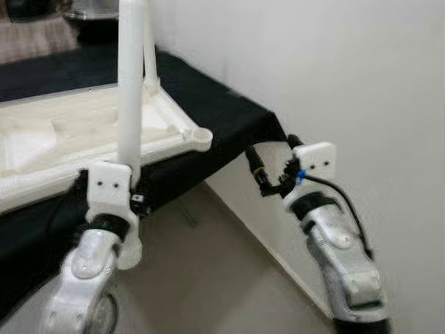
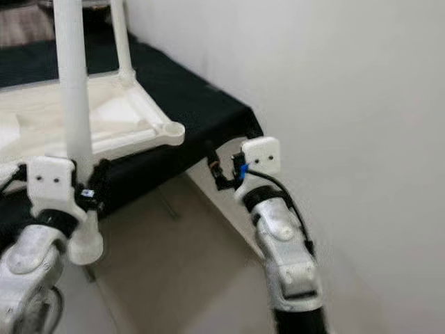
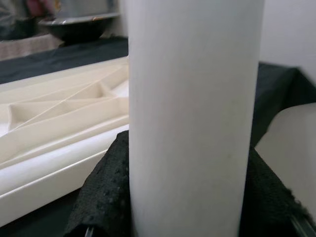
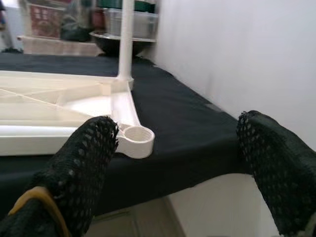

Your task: Building children table

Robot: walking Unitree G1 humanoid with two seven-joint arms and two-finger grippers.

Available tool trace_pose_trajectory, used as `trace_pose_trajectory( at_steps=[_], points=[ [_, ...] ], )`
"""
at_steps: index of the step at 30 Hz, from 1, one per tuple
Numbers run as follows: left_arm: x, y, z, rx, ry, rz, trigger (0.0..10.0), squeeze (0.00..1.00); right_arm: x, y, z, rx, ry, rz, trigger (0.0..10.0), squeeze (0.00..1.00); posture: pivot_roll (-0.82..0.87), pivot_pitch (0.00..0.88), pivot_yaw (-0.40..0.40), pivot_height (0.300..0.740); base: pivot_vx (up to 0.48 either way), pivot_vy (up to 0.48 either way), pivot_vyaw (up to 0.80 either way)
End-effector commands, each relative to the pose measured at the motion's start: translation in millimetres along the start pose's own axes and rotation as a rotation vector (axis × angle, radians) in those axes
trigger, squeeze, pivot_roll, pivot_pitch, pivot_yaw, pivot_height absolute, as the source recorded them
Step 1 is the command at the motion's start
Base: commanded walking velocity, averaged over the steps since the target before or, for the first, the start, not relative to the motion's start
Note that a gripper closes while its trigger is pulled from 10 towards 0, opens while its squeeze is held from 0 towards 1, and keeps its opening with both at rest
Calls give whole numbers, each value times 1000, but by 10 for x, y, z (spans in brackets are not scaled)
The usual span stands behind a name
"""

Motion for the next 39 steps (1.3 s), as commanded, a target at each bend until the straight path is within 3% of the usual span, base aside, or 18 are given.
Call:
trace_pose_trajectory(
  at_steps=[1,5,7,9,10,12,16,21,24,25,31,35,39],
  points=[
    [20,36,-71,27,-30,-10,10000,0,23,-21,-55,17,-16,7,10000,0,90,175,-126,740,0,0,800],
    [16,20,-144,42,-62,0,10000,0,5,-26,-61,17,-16,12,10000,0,88,179,-123,740,0,0,800],
    [20,-22,-388,78,-190,39,10000,0,-62,-47,-98,-46,-11,26,10000,0,87,190,-128,740,0,0,325],
    [30,-36,-464,89,-233,54,10000,0,-89,-50,-121,-66,-9,30,10000,0,87,189,-127,740,0,0,0],
    [60,-63,-572,90,-306,77,10000,0,-144,-50,-169,-124,-2,33,10000,0,88,190,-126,740,0,0,0],
    [84,-84,-642,89,-355,94,10000,0,-181,-47,-199,-168,5,34,10000,0,86,191,-125,740,0,0,0],
    [197,-185,-841,41,-556,149,10000,0,-312,-8,-107,-385,183,43,10000,0,80,187,-124,740,0,0,0],
    [220,-226,-840,25,-619,180,10000,0,-312,62,-37,-460,332,11,10000,0,78,190,-124,740,0,0,0],
    [216,-237,-806,19,-614,183,10000,0,-299,80,-38,-456,365,-9,10000,0,75,194,-127,740,0,0,0],
    [224,-260,-778,11,-608,192,10000,0,-299,-44,-124,-408,361,7,10000,0,77,202,-127,740,0,0,0],
    [197,-246,-772,16,-590,186,10000,0,-283,-186,-217,-391,364,40,10000,0,71,206,-123,740,0,0,0],
    [109,-257,-662,-10,-494,173,10000,0,-209,-249,-237,-365,431,57,10000,0,76,209,-125,740,0,0,0],
    [106,-285,-590,-52,-460,170,10000,0,-16,-80,-132,-475,624,15,10000,0,84,214,-132,740,0,0,0]
  ],
)
Point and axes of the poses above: a point about 5 cm out from each wrist's last joint towards the gripper, its own x axis pointing back from the gripper into the wrist, its own y axis along the axis of the wrist's last joint, z = x × y, the point moved 6 cm from there along -x, pointing out of the wrist towards the gripper, and after that the axes turned 11 degrees about x, right-handed, at the moved point
